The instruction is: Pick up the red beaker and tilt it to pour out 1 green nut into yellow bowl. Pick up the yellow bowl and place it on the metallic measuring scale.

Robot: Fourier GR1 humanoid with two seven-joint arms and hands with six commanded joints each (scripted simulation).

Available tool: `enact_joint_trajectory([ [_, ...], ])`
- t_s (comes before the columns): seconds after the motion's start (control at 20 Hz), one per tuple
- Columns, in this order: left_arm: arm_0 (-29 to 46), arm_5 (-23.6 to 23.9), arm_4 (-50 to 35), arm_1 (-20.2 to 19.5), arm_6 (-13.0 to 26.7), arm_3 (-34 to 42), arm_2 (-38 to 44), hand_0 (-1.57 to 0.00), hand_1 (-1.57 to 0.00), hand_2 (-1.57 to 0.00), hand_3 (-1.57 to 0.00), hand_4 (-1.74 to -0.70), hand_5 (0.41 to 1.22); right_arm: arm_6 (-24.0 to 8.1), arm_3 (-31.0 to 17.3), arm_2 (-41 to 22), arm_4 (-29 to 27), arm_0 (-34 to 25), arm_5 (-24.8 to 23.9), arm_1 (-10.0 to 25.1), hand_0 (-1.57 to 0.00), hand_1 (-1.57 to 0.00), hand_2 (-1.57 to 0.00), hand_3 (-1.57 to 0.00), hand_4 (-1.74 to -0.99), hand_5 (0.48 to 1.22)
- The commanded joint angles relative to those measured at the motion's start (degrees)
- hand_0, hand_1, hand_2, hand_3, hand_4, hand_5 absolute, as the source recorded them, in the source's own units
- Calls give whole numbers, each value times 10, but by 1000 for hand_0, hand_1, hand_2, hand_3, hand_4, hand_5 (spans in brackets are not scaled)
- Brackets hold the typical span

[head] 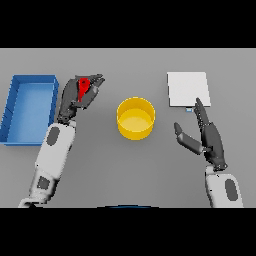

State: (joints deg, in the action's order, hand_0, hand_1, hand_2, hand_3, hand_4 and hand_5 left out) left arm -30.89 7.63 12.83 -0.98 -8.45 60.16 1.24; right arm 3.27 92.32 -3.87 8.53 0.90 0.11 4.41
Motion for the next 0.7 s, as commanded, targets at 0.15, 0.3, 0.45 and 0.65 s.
enact_joint_trajectory([
  [0.15,-6,-9,58,-29,62,42,-41,-1565,-1565,-1565,-1560,-1616,1170,7,-4,4,-4,-3,6,6,1,1,1,1,-1277,667],
  [0.3,-16,-17,75,-37,79,42,-51,-1565,-1565,-1565,-1560,-1616,1151,9,3,2,-4,0,4,3,1,1,1,1,-1277,677],
  [0.45,-30,-30,107,-54,94,50,-76,-1567,-1567,-1567,-1564,-1661,1126,-4,1,2,-5,0,6,3,1,1,1,1,-1273,686],
  [0.65,-78,-58,205,-88,125,34,-150,-1569,-1569,-1569,-1568,-1708,1133,-8,10,-3,-2,4,4,-2,1,1,1,1,-1276,689],
])
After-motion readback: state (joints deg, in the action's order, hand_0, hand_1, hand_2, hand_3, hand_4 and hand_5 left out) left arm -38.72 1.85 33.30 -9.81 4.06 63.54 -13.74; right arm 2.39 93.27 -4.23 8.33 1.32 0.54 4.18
